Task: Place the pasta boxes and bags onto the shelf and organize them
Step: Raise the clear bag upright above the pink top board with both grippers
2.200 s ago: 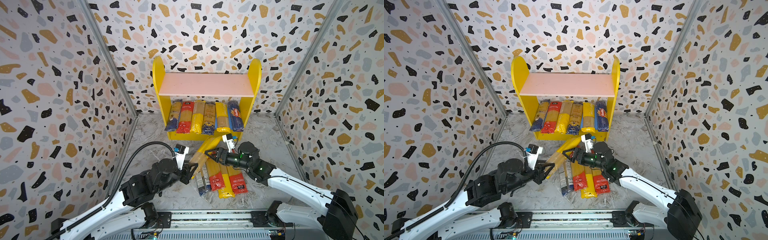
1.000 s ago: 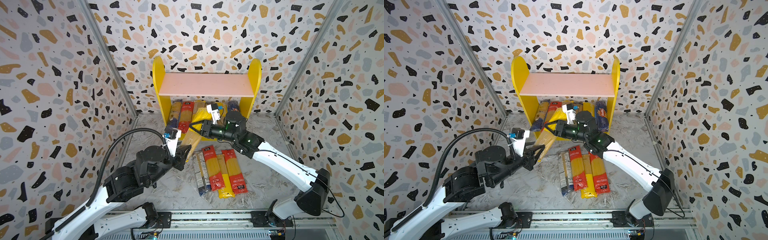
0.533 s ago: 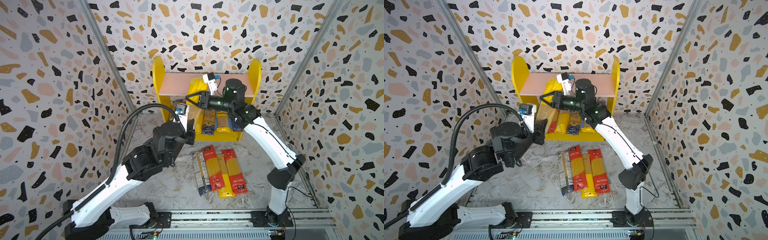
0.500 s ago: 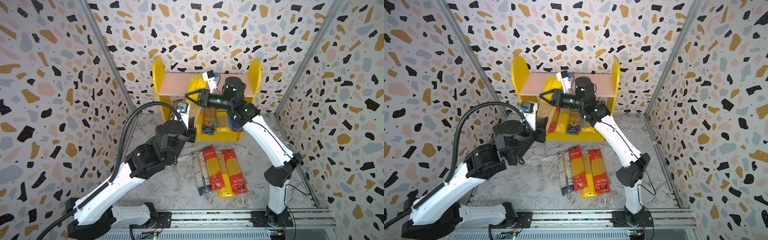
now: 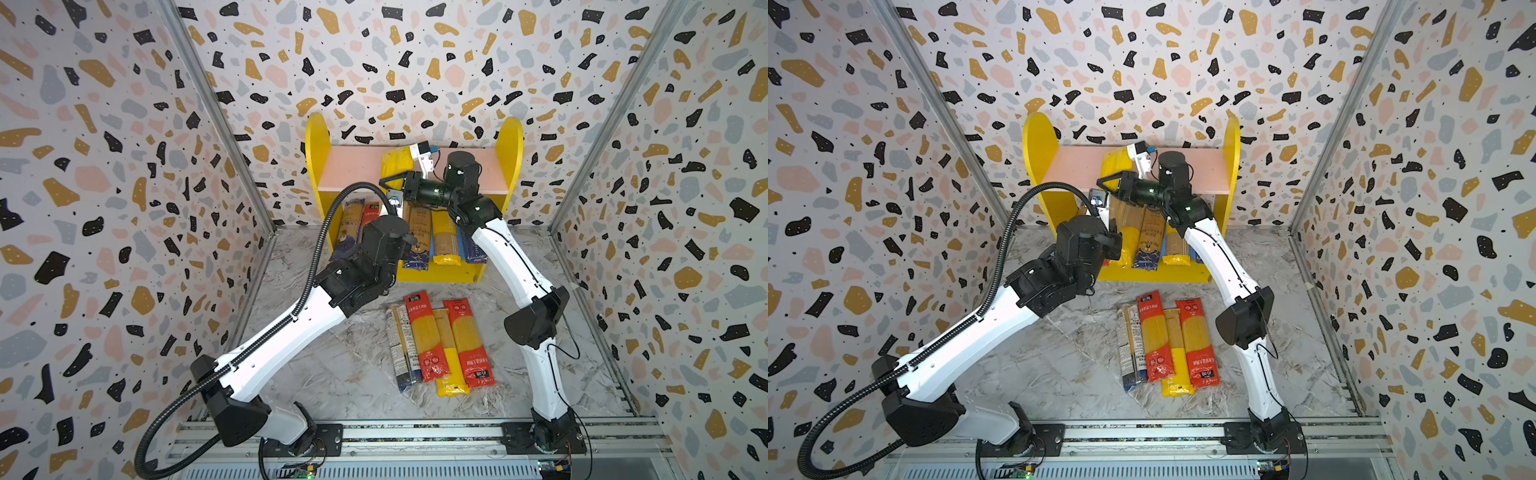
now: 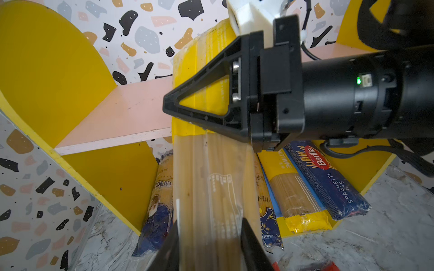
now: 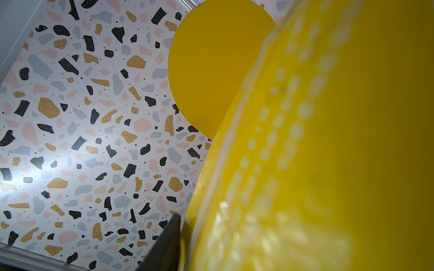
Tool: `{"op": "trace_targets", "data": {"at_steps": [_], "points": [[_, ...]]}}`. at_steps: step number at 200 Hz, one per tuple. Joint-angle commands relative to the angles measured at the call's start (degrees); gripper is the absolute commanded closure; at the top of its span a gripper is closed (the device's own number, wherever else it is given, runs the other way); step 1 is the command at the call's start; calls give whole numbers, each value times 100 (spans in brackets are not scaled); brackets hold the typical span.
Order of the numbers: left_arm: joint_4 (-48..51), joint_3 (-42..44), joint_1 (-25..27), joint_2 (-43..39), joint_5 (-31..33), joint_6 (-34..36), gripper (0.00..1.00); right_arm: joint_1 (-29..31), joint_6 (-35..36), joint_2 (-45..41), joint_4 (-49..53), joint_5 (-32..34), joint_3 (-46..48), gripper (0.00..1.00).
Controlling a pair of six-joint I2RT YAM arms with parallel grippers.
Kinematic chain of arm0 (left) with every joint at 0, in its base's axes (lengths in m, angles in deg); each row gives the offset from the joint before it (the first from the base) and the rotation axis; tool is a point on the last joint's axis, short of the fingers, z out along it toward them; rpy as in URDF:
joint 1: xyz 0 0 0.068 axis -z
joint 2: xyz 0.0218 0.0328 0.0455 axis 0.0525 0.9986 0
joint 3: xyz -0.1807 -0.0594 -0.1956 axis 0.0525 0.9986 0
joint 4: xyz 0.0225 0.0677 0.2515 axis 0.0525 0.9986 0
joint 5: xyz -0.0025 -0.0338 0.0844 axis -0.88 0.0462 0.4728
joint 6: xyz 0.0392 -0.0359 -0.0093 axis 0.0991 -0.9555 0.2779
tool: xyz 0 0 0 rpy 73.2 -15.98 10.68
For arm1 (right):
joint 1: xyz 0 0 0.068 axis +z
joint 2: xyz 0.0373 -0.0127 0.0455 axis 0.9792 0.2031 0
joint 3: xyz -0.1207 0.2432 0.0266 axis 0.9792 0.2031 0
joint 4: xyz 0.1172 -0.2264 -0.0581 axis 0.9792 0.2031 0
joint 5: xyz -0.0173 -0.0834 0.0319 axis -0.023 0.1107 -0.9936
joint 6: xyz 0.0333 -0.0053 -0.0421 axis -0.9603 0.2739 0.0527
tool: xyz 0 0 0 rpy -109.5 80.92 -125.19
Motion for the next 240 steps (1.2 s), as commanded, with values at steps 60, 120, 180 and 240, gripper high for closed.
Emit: {"op": "trace_targets", "data": {"at_steps": [60, 120, 180, 240], "points": [[-1252, -1212, -113, 419, 50, 316, 100, -357, 934, -369, -315, 199, -158, 10], [-1399, -1279, -195, 518, 296, 314, 100, -573, 1247, -676, 165, 299, -70, 8], [-1523, -1245, -365, 593, 327, 251, 100, -650, 1670, -786, 729, 638, -70, 7], [-1632, -1184, -625, 598, 256, 266, 100, -578, 2300, -1210, 1324, 1029, 280, 7]]}}
